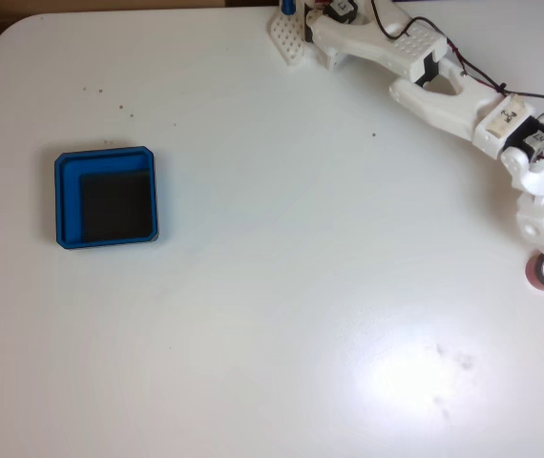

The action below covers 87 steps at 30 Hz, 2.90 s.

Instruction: Pick the red roll and drop it in the blue box

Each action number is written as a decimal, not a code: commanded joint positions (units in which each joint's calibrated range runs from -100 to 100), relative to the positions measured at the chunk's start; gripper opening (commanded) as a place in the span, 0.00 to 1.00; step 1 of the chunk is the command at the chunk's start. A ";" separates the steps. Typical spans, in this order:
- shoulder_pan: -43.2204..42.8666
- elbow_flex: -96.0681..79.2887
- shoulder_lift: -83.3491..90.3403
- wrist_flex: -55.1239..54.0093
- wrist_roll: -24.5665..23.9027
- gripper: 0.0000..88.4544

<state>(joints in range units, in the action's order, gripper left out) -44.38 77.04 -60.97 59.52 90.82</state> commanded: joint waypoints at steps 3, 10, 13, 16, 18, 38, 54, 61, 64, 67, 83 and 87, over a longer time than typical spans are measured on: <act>-0.32 5.35 0.26 0.13 0.07 0.22; -0.32 9.66 -2.83 0.13 -0.02 0.22; -0.32 10.65 -4.00 0.13 -0.02 0.22; -0.12 11.37 -4.59 0.13 0.07 0.22; -0.12 11.73 -4.59 0.13 0.07 0.22; -0.12 18.29 -6.09 -0.04 0.07 0.22; -2.56 18.65 -8.52 0.79 0.33 0.22; -3.93 18.74 -10.36 0.79 0.25 0.22; -3.64 18.74 -10.36 0.79 0.25 0.22; -3.34 18.83 -10.36 0.79 0.25 0.22; -0.51 18.83 -10.36 0.62 0.16 0.22; -0.61 18.83 -10.36 0.54 0.16 0.22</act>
<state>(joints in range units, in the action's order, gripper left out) -45.08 90.76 -72.57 60.18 90.82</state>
